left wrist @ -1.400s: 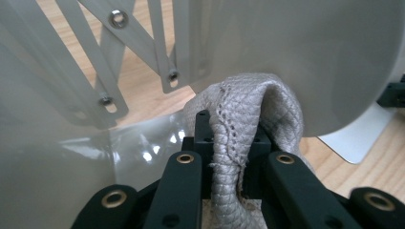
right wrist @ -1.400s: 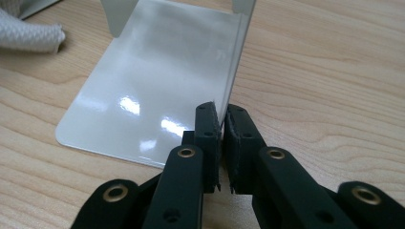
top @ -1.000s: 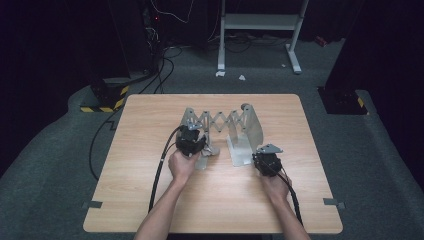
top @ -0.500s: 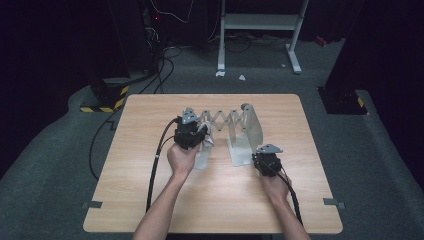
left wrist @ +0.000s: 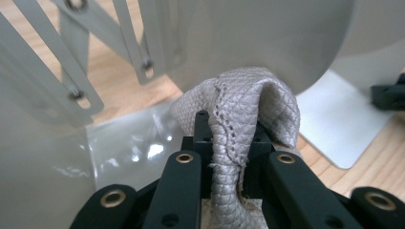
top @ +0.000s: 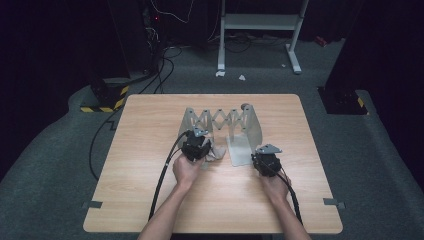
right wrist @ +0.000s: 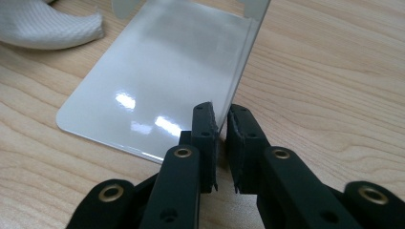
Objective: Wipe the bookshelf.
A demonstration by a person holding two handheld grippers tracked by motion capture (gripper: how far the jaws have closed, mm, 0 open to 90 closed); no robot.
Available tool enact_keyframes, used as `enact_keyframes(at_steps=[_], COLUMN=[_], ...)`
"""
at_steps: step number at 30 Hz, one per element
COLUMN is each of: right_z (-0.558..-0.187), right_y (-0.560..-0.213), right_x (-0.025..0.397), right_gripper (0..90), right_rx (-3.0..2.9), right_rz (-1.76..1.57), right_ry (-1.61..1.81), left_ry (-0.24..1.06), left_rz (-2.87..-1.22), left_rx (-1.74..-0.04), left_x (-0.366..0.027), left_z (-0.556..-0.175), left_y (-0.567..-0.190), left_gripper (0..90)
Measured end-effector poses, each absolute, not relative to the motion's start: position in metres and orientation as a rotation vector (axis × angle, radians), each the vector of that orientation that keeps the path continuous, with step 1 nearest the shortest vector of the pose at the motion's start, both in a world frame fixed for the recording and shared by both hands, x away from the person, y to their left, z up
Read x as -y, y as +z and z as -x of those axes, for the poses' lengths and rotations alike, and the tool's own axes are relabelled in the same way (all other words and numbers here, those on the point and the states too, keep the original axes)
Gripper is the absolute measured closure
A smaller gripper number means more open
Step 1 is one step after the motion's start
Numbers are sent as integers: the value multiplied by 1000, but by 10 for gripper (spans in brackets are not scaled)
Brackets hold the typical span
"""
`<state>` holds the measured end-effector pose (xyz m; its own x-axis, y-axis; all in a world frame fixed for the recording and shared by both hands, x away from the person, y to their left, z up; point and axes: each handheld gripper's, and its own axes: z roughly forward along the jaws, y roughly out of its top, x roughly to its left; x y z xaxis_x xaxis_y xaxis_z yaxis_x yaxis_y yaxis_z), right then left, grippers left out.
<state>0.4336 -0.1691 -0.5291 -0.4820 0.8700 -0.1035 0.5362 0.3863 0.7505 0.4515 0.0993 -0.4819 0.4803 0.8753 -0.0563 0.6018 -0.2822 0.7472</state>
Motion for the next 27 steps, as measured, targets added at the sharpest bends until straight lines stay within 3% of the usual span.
enact_keyframes(at_steps=[5,15,27], right_z=[-434,-433,-433], right_y=[-529,-529,-529], right_x=[170,169,168], right_gripper=[818,818,814], right_rx=[-2164,-2167,-2171], right_rz=[-1213,-1199,-1187], right_ry=[917,909,909], left_ry=[436,512,578], left_rz=[-1990,-1847,-1885], left_rx=[-1238,-1140,-1201], left_x=[-102,-110,-99], left_z=[-454,-450,-466], left_y=[-487,-426,-433], left_gripper=[808,811,810])
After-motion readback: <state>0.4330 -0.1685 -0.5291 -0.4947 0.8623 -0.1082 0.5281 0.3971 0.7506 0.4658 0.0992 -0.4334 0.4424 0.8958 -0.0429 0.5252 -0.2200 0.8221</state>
